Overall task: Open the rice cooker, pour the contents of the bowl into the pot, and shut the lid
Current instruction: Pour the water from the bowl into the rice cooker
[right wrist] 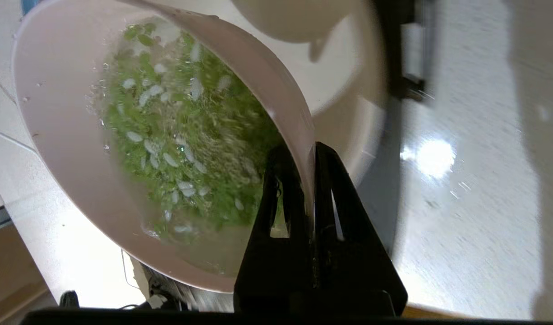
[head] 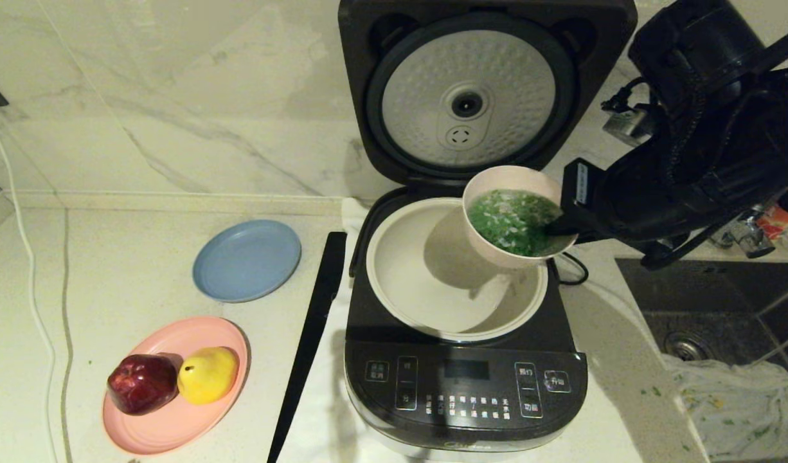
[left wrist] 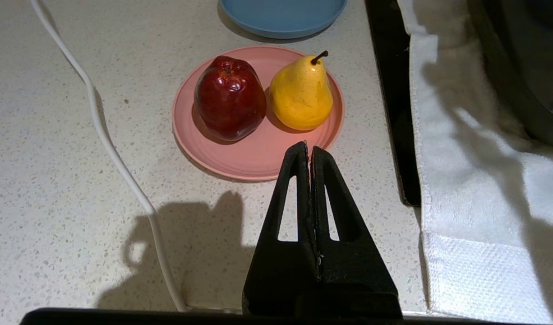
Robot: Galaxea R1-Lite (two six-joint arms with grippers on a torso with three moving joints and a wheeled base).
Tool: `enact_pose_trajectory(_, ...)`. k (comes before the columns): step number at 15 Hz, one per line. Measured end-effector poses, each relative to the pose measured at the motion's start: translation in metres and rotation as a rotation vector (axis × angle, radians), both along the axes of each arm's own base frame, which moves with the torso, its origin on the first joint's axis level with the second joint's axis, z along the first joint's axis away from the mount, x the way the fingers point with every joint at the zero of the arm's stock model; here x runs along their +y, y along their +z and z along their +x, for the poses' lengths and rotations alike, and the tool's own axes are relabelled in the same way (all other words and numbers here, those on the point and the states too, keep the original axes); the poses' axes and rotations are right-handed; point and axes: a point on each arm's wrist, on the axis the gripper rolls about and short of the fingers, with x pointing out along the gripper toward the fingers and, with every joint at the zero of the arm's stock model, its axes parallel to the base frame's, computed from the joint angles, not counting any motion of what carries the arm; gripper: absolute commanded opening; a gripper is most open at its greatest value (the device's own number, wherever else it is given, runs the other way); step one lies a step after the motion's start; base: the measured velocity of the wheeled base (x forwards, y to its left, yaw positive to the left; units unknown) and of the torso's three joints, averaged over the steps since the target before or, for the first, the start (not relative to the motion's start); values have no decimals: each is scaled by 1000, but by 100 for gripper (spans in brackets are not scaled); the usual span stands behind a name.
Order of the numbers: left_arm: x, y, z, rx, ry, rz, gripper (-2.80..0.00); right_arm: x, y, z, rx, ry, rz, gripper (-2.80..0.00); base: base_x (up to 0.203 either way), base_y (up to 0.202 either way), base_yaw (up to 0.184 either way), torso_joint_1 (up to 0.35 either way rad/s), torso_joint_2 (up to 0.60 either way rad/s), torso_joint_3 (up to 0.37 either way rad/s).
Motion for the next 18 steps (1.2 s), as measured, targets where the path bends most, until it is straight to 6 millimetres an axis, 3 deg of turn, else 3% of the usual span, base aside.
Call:
enact_pose_trajectory(7, 0, 0, 0, 0, 0, 0, -280, 35, -25, 29, -20, 42, 4, -280, 0, 0, 0, 0, 0, 0)
enact_pose_trajectory(18, 0, 0, 0, 0, 0, 0, -280, 55, -54, 59, -15, 39, 0, -280, 0, 0, 0, 0, 0, 0)
